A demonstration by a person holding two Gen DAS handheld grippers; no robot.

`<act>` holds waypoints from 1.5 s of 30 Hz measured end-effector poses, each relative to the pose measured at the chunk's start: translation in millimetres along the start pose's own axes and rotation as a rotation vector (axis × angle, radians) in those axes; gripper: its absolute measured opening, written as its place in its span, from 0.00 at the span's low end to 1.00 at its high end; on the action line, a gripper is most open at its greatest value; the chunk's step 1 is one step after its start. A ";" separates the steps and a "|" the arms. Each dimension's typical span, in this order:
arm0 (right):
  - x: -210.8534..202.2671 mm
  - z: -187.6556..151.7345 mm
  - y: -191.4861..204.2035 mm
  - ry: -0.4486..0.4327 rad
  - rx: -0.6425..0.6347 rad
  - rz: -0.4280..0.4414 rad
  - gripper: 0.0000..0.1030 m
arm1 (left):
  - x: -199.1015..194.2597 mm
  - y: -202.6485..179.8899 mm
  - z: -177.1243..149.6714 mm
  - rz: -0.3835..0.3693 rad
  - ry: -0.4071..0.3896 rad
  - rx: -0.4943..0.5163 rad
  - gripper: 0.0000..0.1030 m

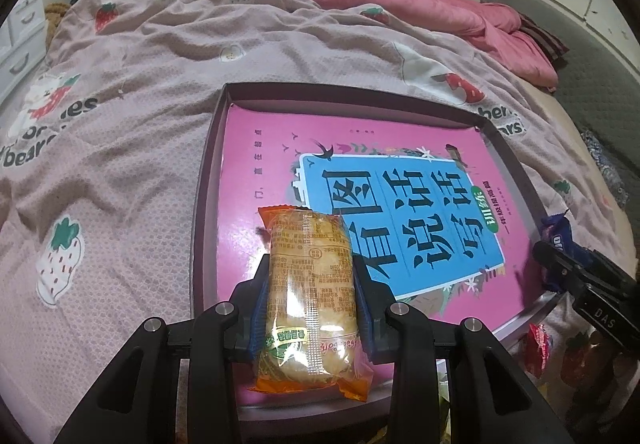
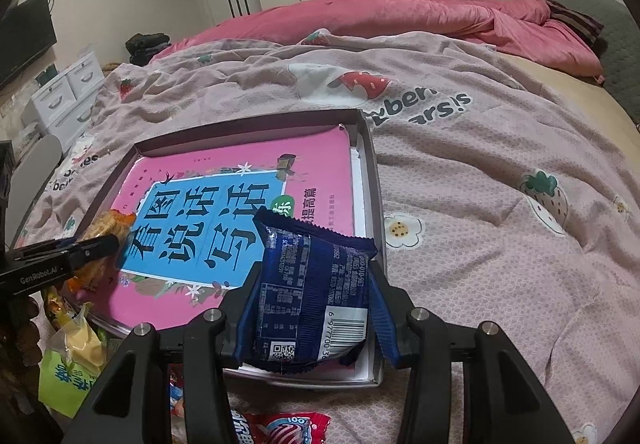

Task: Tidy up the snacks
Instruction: 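Lower the cracker packet into the tray with the left tool while the right tool lowers the blue bag, then withdraw both open tools from the tray back toward the snack pile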

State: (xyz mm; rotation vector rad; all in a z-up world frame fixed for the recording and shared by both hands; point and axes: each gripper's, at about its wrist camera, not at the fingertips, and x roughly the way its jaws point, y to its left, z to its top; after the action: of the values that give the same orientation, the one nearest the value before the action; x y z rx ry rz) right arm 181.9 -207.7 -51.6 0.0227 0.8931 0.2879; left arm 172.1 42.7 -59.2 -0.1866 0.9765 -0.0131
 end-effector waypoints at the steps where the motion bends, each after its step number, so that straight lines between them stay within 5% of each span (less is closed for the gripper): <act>1: -0.1 0.2 -0.5 0.001 0.003 0.002 0.48 | 0.0 0.3 -0.1 0.001 0.000 0.000 0.37; 27: -3.0 0.8 4.0 -0.014 -0.020 -0.005 0.50 | -19.0 -3.6 4.1 -0.027 -0.029 -0.001 0.52; 45: -34.1 7.2 12.4 -0.115 -0.058 0.050 0.53 | -57.2 -9.3 5.8 -0.043 -0.089 0.006 0.59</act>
State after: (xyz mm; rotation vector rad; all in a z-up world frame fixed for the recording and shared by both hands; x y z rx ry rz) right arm 164.3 -203.9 -19.3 0.0079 0.7704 0.3556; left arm 145.4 39.9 -7.6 -0.2006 0.8838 -0.0465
